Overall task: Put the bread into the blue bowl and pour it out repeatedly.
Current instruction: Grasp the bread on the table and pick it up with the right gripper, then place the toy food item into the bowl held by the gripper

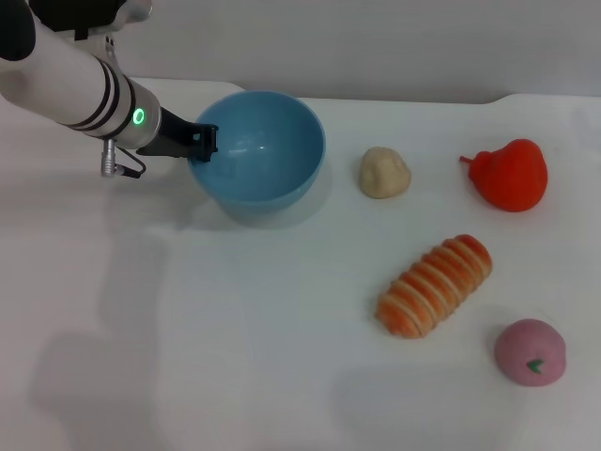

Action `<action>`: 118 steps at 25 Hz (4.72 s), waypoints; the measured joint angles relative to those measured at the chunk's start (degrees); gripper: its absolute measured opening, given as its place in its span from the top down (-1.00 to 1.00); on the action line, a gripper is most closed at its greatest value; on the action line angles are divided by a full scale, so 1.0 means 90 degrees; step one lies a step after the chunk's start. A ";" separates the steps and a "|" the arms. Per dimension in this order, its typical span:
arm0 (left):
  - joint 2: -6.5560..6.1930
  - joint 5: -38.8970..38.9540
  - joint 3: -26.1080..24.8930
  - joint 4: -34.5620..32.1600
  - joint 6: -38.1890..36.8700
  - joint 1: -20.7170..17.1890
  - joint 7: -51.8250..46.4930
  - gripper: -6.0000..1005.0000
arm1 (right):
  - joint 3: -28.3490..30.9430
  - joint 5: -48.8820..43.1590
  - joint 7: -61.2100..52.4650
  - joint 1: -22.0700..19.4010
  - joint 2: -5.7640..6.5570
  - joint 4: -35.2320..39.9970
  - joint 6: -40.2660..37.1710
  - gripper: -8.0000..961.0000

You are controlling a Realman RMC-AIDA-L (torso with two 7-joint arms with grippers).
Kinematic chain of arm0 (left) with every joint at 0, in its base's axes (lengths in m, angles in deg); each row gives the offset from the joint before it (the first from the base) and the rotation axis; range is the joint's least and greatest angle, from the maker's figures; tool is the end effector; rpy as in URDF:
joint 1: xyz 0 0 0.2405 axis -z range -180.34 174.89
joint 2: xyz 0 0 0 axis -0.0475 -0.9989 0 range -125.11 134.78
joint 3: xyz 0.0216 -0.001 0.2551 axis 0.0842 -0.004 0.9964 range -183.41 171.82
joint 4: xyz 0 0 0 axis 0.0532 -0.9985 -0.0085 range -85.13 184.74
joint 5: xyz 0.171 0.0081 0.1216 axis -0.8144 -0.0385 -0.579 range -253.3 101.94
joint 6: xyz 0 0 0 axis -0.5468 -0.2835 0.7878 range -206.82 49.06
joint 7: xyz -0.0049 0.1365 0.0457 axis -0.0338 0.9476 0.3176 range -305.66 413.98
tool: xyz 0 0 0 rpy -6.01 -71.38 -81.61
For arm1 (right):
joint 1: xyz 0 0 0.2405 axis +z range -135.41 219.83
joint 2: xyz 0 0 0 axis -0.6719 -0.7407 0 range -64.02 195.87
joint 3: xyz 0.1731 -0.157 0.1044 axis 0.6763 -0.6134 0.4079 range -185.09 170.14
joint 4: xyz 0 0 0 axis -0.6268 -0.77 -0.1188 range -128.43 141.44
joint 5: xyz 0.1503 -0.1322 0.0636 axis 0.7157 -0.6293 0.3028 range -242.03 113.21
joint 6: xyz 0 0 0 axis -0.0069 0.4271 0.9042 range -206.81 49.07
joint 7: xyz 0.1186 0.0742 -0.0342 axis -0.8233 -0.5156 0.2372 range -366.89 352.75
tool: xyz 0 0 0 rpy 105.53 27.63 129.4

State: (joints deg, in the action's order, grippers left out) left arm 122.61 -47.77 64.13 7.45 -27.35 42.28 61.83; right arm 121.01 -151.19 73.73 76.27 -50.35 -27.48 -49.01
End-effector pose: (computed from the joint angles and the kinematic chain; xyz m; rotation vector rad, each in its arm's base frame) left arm -0.2409 0.4368 -0.0182 -1.9305 -1.4939 0.0590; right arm 0.3093 0.4428 0.0612 -1.6575 1.1456 0.6459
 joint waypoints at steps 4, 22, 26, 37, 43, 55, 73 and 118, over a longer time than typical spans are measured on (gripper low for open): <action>-0.0006 0.0005 -0.0002 -0.0007 0.0000 0.0000 -0.0002 0.99 | 0.0002 -0.2628 -0.2612 0.0154 0.0158 -0.0850 0.0838 -0.13; -0.0010 -0.0038 -0.0006 -0.0091 0.0034 0.0009 0.0069 0.99 | -0.1726 -0.5632 -0.2862 0.1568 0.0468 -0.2488 0.5683 -0.13; -0.0010 -0.0034 -0.0006 -0.0091 0.0050 0.0012 0.0071 0.99 | -0.2809 -0.5595 -0.2361 0.1690 0.0301 -0.2459 0.5828 -0.13; -0.0010 0.0008 -0.0006 -0.0089 0.0056 0.0008 0.0063 0.99 | -0.4148 -0.5665 -0.1620 0.1882 0.0058 -0.2021 0.5780 -0.13; 0.0004 0.0012 -0.0005 -0.0089 0.0055 0.0016 0.0027 0.99 | -0.4399 -0.5827 -0.1560 0.1883 0.0063 -0.1848 0.5817 -0.13; 0.0020 0.0047 -0.0006 -0.0088 0.0055 0.0011 0.0014 0.99 | -0.5093 -0.5834 -0.1674 0.1841 0.0076 -0.1359 0.5008 -0.13; 0.0007 0.0087 -0.0005 -0.0061 0.0036 -0.0028 0.0026 0.99 | -0.6527 -0.5761 -0.2293 0.1979 -0.0111 -0.0690 0.3460 -0.04; -0.0030 0.0038 0.0017 -0.0099 0.0118 -0.0103 0.0331 0.99 | -0.4706 -0.7147 -0.2522 0.1490 -0.0113 -0.3523 0.4081 0.69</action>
State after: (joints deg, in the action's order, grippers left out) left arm 122.34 -47.43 64.28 6.56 -26.28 41.35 64.81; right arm 78.66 -215.51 51.03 89.68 -51.37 -59.19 -12.28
